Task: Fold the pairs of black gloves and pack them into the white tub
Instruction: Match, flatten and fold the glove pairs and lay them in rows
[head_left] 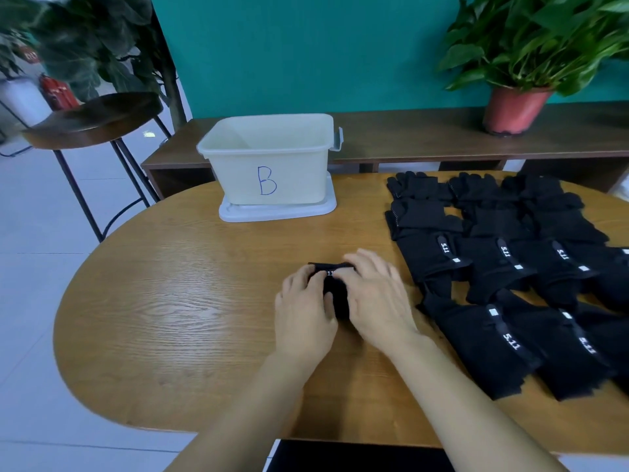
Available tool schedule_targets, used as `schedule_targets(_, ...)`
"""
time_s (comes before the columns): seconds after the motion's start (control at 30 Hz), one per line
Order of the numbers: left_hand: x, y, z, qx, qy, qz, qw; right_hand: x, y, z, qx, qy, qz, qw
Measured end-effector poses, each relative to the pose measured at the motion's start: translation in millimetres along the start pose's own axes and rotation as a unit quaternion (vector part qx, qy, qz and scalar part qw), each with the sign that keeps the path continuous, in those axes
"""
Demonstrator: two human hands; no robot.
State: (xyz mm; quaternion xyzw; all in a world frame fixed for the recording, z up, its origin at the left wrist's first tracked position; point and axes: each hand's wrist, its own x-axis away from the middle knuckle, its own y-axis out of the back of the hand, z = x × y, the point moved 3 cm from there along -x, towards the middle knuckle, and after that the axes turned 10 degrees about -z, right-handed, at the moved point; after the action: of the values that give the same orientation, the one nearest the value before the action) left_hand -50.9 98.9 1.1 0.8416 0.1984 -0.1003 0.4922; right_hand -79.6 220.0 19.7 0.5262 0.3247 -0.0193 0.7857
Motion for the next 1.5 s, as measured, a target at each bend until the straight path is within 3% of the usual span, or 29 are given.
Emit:
schedule_targets(0.07, 4.0, -8.8, 2.7, -0.013, 0.029, 0.07, 0.997, 6.2, -6.6, -2.4, -0.009, -0.006, 0.129, 0.992)
schedule_targets(0.13, 11.0, -16.4, 5.7, -0.01, 0.021, 0.116, 0.993, 13.5, -7.4, -5.4, 0.0, -0.028, 0.168, 0.985)
schedule_targets(0.27, 20.6, -19.7, 8.4, -0.049, -0.06, 0.152, 0.985, 35.3, 4.3, 1.9, 0.074, -0.024, 0.13, 0.988)
schedule_targets(0.4, 28.5, -21.4, 2.9, -0.04, -0.163, 0.186, 0.968, 71.6, 14.6, 0.3, 0.134, -0.078, 0.036, 0.987)
schedule_targets(0.67, 41.7, -37.2, -37.6, -0.029, -0.275, 0.218, 0.936, 115.3, 46.4, -12.9, 0.199, -0.168, 0.03, 0.965)
schedule_targets(0.83, 43.1, -39.6, -53.5, -0.052, -0.302, 0.212, 0.928, 126.8, 52.9, -18.3, 0.191, -0.195, 0.037, 0.961)
schedule_targets(1.0, 45.3, -30.4, -53.0, 0.05, -0.277, 0.142, 0.949, 128.0, 67.8, -19.4, 0.127, -0.138, -0.05, 0.981)
schedule_targets(1.17, 59.6, -40.2, -50.9, -0.004, -0.236, 0.247, 0.94, 138.6, 49.0, -28.6, 0.109, -0.112, 0.013, 0.988)
schedule_targets(1.5, 53.3, -52.1, -47.9, -0.065, -0.289, 0.26, 0.919, 147.0, 32.1, -25.9, 0.13, -0.145, 0.029, 0.98)
